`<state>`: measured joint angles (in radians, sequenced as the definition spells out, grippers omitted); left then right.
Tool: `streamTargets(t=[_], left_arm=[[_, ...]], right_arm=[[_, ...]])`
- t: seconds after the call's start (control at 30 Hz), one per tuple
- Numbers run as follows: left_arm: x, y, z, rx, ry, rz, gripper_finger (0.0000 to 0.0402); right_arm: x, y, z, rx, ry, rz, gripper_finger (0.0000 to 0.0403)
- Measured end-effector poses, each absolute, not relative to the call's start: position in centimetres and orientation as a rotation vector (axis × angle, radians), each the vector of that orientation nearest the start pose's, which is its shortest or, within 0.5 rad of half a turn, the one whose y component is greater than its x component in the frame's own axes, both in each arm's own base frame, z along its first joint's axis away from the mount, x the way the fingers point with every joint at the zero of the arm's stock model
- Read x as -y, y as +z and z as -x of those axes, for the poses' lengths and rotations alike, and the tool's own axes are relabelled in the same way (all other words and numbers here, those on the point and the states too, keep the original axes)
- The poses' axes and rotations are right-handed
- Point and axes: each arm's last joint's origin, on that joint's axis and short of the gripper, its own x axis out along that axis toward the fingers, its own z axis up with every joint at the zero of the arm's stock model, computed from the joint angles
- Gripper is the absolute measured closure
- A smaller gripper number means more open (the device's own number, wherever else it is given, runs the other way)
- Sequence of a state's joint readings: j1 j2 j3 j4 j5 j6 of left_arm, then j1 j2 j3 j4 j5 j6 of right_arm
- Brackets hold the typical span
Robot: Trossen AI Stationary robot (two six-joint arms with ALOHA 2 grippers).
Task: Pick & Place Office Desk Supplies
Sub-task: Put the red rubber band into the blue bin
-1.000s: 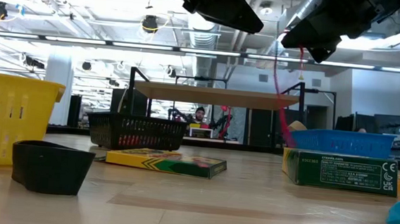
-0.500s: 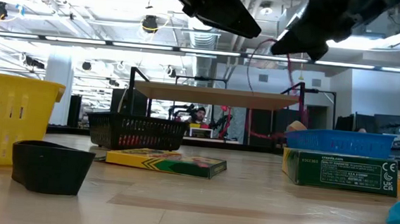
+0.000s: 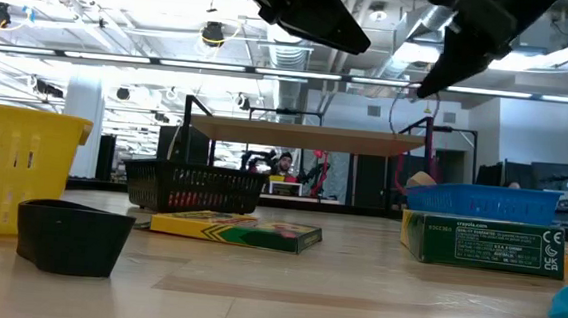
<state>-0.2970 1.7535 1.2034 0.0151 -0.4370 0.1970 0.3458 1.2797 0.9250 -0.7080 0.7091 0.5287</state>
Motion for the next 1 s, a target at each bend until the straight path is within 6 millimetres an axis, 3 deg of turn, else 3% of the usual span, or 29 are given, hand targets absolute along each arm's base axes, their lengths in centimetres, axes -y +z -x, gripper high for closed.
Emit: streamTargets(t=[0.43,0.73,1.0], left_arm=[[10.2,23.8,-37.5,-0.514,0.087,-0.385,0.0227],[10.2,23.8,-37.5,-0.514,0.087,-0.385,0.0230],[10.2,23.8,-37.5,-0.514,0.087,-0.385,0.0230]], right_arm=[[-4.9,24.5,-19.6,-0.905,-0.850,0.021,0.0403],[-5.0,26.7,-17.2,-0.785,-0.829,-0.048,0.0403],[-6.0,26.4,-17.1,-0.783,-0.798,-0.059,0.0403]])
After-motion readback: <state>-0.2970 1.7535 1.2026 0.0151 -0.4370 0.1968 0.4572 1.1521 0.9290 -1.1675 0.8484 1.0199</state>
